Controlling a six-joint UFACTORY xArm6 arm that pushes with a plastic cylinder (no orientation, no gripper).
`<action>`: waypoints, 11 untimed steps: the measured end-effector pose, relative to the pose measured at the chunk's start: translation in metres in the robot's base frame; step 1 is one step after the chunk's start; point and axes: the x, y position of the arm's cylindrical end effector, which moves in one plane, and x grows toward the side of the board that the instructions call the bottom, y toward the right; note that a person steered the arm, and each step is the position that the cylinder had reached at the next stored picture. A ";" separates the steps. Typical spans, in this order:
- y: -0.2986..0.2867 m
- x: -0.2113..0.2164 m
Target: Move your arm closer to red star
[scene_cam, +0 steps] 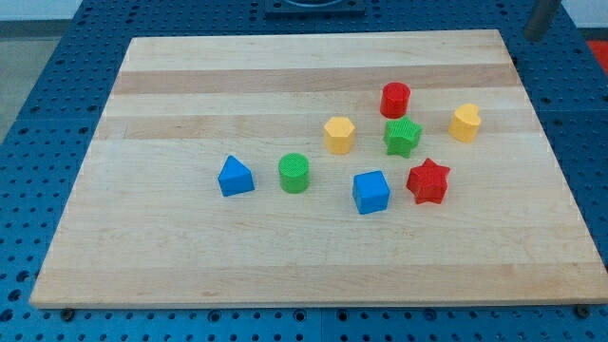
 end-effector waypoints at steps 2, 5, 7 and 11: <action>0.000 0.011; -0.065 0.179; -0.140 0.244; -0.196 0.259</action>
